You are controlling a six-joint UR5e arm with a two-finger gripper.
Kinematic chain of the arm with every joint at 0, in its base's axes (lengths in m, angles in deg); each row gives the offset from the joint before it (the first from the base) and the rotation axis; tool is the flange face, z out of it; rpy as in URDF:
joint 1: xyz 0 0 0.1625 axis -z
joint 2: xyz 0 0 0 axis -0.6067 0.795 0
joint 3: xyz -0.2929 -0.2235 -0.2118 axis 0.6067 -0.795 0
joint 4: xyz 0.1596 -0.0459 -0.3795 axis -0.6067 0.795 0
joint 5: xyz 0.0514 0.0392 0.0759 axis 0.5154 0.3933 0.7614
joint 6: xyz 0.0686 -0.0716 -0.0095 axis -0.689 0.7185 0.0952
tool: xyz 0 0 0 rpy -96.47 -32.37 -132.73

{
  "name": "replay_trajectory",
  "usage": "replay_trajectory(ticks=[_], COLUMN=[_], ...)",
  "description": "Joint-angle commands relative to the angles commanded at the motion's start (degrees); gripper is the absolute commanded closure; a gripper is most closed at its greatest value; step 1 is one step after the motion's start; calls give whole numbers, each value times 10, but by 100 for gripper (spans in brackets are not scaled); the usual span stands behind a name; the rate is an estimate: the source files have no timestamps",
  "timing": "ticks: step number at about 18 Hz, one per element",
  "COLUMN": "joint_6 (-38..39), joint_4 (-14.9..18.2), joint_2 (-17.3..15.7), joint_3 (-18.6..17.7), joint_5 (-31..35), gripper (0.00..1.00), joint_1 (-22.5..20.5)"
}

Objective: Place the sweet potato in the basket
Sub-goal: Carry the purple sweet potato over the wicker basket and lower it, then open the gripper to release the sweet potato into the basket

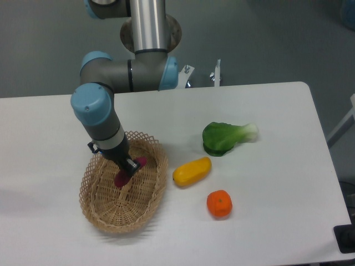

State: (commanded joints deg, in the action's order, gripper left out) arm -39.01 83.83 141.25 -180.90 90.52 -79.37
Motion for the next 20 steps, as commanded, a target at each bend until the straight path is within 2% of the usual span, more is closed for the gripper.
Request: replay_trajectory(ticks=[2, 4, 5, 7, 8, 13, 20], joint_6=[3, 7, 6, 7, 8, 11, 11], joint_4=[-10, -20, -20, -21, -19, -17, -14], joint_2=[8, 8, 7, 2, -1, -14, -29], joint_3=[3, 8, 8, 12, 19, 57, 126], joint_5=[8, 7, 8, 10, 11, 25, 18], gripper=[80, 68, 56, 6, 0, 0, 0], joint_1=[4, 9, 10, 9, 9, 4, -53])
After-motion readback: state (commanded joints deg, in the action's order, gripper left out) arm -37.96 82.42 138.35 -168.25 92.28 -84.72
